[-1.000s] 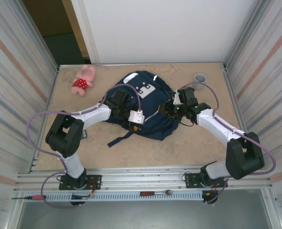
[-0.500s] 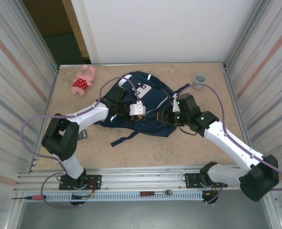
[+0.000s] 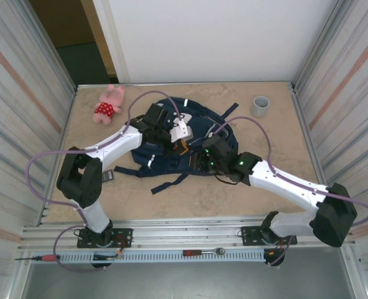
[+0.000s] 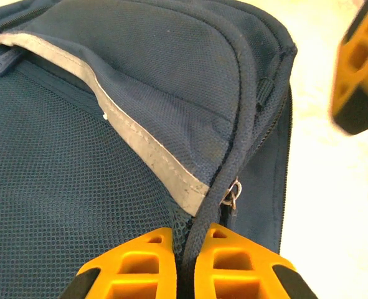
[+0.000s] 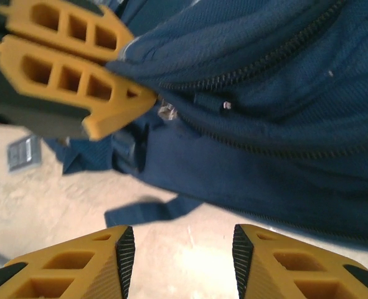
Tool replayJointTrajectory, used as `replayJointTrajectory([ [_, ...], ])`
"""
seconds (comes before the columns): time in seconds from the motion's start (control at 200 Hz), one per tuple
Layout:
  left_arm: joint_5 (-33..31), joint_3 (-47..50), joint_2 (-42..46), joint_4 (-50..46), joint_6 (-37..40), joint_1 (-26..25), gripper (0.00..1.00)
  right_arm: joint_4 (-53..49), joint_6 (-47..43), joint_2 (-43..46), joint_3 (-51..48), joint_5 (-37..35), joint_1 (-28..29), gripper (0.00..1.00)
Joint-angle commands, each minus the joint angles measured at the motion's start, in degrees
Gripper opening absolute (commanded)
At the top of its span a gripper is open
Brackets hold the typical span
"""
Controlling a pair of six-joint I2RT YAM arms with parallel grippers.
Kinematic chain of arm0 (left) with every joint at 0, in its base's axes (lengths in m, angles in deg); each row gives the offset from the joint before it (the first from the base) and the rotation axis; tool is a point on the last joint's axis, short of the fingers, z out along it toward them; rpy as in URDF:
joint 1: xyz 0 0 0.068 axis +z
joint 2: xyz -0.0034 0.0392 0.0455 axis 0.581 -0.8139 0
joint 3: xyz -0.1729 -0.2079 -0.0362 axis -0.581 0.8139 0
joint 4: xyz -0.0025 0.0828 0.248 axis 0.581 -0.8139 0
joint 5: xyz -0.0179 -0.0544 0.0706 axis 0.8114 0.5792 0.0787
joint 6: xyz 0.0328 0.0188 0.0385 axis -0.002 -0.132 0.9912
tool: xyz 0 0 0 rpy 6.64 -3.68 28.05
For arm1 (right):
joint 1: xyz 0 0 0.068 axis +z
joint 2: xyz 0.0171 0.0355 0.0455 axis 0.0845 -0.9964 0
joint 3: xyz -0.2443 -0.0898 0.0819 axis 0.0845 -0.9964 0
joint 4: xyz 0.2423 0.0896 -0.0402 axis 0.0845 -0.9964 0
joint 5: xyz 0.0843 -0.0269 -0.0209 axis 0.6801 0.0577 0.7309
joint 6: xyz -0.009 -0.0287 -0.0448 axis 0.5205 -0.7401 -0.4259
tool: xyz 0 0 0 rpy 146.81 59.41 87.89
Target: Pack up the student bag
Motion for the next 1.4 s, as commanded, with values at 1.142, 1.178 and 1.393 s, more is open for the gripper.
replayJointTrajectory([
  [1.142, 8.60, -5.76, -2.43, -5.65, -6.59, 0.02, 0.00, 5.45, -5.44, -7.77, 4.15, -9.42, -3.08, 0.28],
  [1.178, 8.52, -5.74, -2.41, -5.65, -6.67, 0.03, 0.00, 5.10, -5.88, -8.20, 4.81, -9.20, -2.72, 0.30],
  [1.393, 8.91, -5.39, -2.71, -3.28, -13.08, 0.17, 0.00, 5.15, -5.19, -5.75, 3.60, -7.05, -0.22, 0.38],
])
